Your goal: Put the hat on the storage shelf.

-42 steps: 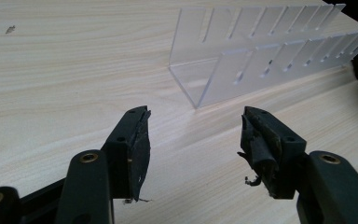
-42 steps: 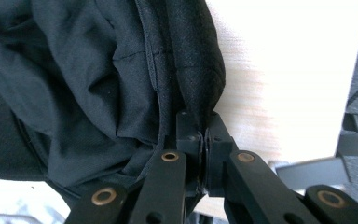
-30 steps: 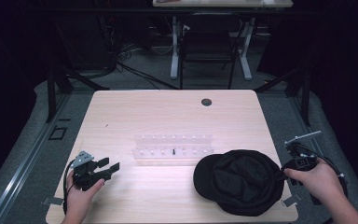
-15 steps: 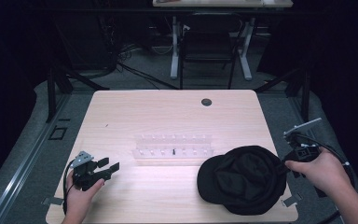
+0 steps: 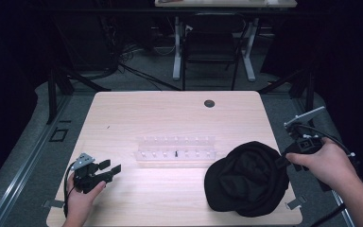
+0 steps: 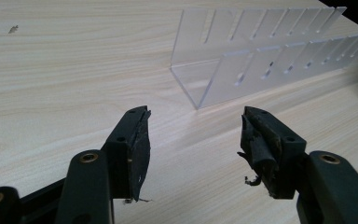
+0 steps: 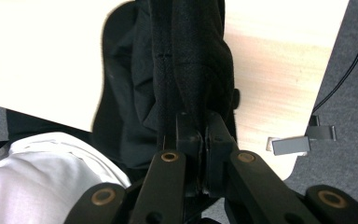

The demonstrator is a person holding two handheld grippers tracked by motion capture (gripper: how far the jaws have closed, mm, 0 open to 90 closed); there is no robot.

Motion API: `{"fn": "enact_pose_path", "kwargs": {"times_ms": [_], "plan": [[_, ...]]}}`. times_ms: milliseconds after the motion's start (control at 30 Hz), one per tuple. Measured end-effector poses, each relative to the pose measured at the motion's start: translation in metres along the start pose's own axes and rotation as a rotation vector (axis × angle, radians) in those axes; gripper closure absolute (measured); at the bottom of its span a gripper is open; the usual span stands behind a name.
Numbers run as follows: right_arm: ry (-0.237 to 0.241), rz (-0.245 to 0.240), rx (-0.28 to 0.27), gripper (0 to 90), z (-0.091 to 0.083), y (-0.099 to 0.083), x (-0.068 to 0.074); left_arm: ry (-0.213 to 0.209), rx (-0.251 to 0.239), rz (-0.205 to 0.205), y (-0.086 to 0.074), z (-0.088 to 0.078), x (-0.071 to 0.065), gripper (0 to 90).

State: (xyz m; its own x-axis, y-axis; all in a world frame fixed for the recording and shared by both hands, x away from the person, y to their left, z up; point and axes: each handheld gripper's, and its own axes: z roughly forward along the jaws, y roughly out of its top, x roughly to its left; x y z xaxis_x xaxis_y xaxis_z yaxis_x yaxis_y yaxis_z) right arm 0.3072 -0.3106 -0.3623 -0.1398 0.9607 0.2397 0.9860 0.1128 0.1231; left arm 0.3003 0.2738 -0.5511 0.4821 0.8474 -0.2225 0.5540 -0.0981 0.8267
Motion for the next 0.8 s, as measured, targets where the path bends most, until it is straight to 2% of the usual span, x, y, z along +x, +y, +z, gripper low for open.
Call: {"fn": "enact_pose_path", "kwargs": {"times_ms": [67, 200, 233, 333, 400, 467, 600, 633, 667, 733, 767, 800], "plan": [[-0.005, -0.011, -0.013, 87.2, -0.005, 0.002, 0.006, 0.000, -0.003, -0.002, 0.000, 0.000, 0.000, 42.3], [0.019, -0.023, -0.016, 87.1, -0.011, 0.004, 0.011, 0.003, -0.009, -0.003, 0.000, 0.000, 0.000, 42.3], [0.048, -0.019, -0.022, 87.1, -0.013, 0.004, 0.014, 0.001, -0.009, -0.003, 0.000, 0.000, 0.000, 42.3], [0.072, -0.018, -0.028, 87.2, -0.015, 0.004, 0.016, 0.001, -0.011, -0.005, 0.000, 0.001, 0.000, 42.3], [0.143, 0.010, -0.036, 87.2, -0.018, 0.004, 0.017, 0.001, -0.003, -0.001, 0.000, 0.000, 0.000, 42.3], [0.159, 0.015, -0.034, 87.2, -0.018, 0.004, 0.017, 0.001, -0.003, -0.001, 0.000, 0.000, 0.000, 42.3], [0.242, 0.026, -0.036, 87.2, -0.020, 0.003, 0.016, 0.003, -0.002, -0.002, 0.000, 0.000, 0.000, 42.3], [0.275, 0.026, -0.027, 87.3, -0.021, 0.003, 0.016, 0.006, -0.006, -0.003, 0.000, 0.001, -0.001, 42.3], [0.275, 0.026, -0.027, 87.3, -0.021, 0.003, 0.016, 0.006, -0.006, -0.003, 0.000, 0.001, -0.001, 42.3], [0.317, 0.035, -0.039, 87.3, -0.022, 0.003, 0.016, 0.006, -0.007, -0.003, 0.000, 0.001, -0.001, 42.3], [0.356, 0.044, -0.043, 87.3, -0.022, 0.003, 0.016, 0.006, -0.007, -0.004, 0.000, 0.001, -0.001, 42.3], [0.356, 0.044, -0.043, 87.3, -0.022, 0.003, 0.016, 0.006, -0.007, -0.004, 0.000, 0.001, -0.001, 42.3]]}}
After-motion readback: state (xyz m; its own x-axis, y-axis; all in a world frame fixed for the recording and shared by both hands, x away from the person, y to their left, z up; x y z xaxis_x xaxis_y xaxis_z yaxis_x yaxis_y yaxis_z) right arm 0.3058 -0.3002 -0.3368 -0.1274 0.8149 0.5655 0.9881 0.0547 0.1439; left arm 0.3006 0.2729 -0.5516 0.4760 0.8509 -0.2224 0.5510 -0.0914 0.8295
